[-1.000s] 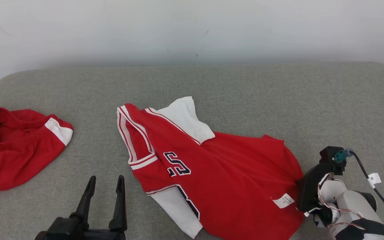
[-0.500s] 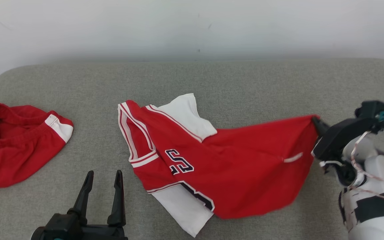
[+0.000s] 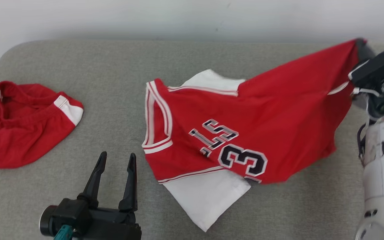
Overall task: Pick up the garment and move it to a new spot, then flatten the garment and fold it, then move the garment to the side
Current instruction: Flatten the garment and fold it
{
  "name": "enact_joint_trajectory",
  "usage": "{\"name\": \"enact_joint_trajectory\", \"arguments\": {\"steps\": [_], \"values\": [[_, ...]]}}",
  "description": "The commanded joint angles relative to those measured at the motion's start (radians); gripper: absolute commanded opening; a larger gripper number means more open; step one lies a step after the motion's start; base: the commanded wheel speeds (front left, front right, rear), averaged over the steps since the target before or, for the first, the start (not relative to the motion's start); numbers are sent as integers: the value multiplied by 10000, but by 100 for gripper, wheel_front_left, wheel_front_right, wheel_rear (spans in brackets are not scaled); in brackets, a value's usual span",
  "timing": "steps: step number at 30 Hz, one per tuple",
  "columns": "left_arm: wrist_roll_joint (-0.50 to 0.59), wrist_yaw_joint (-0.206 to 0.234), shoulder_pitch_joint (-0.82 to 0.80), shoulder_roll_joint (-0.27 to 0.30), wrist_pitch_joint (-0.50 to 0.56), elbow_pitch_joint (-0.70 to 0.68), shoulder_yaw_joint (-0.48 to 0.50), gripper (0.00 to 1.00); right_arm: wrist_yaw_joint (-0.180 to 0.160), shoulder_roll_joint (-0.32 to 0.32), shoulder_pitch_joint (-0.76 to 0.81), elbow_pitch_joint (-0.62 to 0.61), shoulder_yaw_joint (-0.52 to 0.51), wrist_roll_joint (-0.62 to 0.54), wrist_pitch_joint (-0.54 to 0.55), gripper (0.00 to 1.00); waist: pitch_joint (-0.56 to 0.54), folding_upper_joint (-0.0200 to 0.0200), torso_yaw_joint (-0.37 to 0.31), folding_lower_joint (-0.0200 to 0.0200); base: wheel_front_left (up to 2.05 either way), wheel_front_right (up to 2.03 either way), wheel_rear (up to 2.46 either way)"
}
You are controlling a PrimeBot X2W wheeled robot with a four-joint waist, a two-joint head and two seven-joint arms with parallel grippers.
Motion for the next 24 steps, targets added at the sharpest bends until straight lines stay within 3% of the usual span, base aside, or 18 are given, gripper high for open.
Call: {"name": "enact_joint_trajectory", "arguments": {"steps": [1,7,8,9,16,24], "values": [[-132,-37,-163,2,-5,-57,-30,100,7,-49,-210,103,-116,-109,-182,0,361,-1,402,-2,0,0,0],[-234,22,-539,1,-5,-204,-494,100,7,-353,-1550,1415,-1361,-1091,-1588,0,797,-1,1090,-2,0,0,0],[-265,56,-593,1,-5,-227,-563,100,7,-426,-1670,1690,-1553,-1330,-1709,11,852,-1,1186,-2,0,0,0],[-298,85,-635,2,-5,-235,-617,100,7,-472,-1790,1966,-1762,-1556,-1860,100,882,-1,1259,-2,0,0,0],[-355,236,-594,0,-5,-298,-800,100,7,-473,-2078,3215,-1589,-2360,-2255,100,803,-1,1396,-2,0,0,0],[-177,226,-163,5,-5,-106,-508,100,7,-699,-1337,3499,1093,-2144,-1893,100,153,-1,811,-2,0,0,0]]}}
